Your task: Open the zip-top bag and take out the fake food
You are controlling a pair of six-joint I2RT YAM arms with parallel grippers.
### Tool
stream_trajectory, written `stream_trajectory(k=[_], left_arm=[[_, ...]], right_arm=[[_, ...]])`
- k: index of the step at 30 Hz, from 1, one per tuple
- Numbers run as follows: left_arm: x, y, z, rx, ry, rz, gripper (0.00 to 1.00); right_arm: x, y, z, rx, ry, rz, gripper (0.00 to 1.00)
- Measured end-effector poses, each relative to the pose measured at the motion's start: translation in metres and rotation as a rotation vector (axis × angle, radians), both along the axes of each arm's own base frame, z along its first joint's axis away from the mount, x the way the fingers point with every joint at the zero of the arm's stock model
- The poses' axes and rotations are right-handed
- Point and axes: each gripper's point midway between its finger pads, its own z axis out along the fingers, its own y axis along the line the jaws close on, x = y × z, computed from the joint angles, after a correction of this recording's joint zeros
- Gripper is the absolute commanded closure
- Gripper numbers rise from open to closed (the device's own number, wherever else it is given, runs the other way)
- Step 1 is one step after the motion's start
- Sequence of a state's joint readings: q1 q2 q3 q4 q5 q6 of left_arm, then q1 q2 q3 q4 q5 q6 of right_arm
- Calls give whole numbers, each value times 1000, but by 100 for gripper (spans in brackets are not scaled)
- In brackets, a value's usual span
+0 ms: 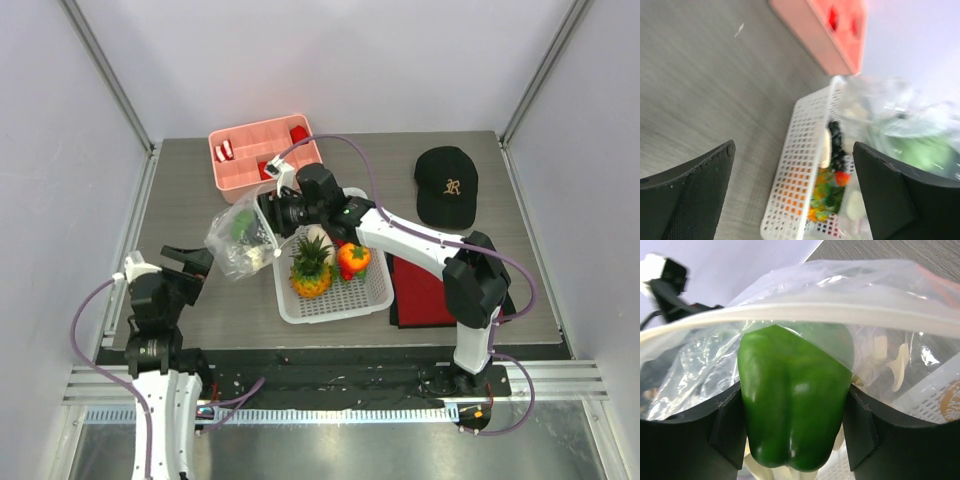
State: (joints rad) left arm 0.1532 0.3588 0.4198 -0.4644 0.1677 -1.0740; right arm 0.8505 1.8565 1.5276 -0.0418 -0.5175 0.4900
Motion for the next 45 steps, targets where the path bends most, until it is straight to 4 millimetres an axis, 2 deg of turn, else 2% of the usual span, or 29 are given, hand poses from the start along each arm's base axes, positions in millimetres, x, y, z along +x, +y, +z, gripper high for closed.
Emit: stream_trajectory(k=[2, 4, 7, 12, 15, 18, 21, 23, 27, 32, 34, 35, 36, 38, 41, 42, 43, 45], left_arm=[[-5, 3, 21, 9, -74, 27, 0], [-7, 3, 32, 1, -111, 34, 0], [-3, -3, 30, -36, -106, 7, 0], [8, -21, 17, -104, -63, -92, 0], [6, -23, 22, -104, -88, -106, 0], [-4, -16, 33, -74, -119, -58, 0], [-17, -2, 56, -26, -155, 29, 0], [-19, 5, 66, -1, -168, 63, 0], [-18, 10, 62, 11, -141, 86, 1], [-6, 11, 45, 5, -58, 81, 5], [3, 10, 29, -12, -8, 75, 16], [6, 10, 20, -21, 15, 72, 24], [11, 9, 6, -34, 40, 69, 51], [16, 11, -15, -60, 84, 89, 75], [16, 20, -39, -43, 155, 130, 81], [16, 23, -44, -32, 171, 143, 88], [17, 31, -51, -2, 198, 174, 92], [18, 35, -57, 19, 221, 185, 100]], right_arm=[[0, 0, 0, 0, 1, 1, 50], [0, 0, -1, 0, 2, 1, 50], [0, 1, 1, 6, 2, 1, 50], [-1, 3, 3, 25, 8, 9, 50], [-2, 3, 4, 30, 14, 10, 50], [-2, 4, 4, 32, 12, 10, 50], [-2, 4, 4, 31, 11, 10, 50], [-2, 3, 4, 29, 11, 10, 49], [-3, 7, 1, 17, 5, 12, 49], [-10, 27, -16, -16, 3, 28, 49], [-14, 36, -27, -34, 12, 37, 48], [-15, 41, -34, -44, 17, 42, 48], [-17, 48, -42, -57, 19, 46, 48], [-19, 53, -61, -98, 31, 47, 47], [-17, 62, -91, -161, 41, 43, 45], [-17, 64, -98, -173, 38, 39, 41], [-15, 69, -112, -201, 31, 34, 40], [-13, 71, -120, -218, 26, 28, 35]])
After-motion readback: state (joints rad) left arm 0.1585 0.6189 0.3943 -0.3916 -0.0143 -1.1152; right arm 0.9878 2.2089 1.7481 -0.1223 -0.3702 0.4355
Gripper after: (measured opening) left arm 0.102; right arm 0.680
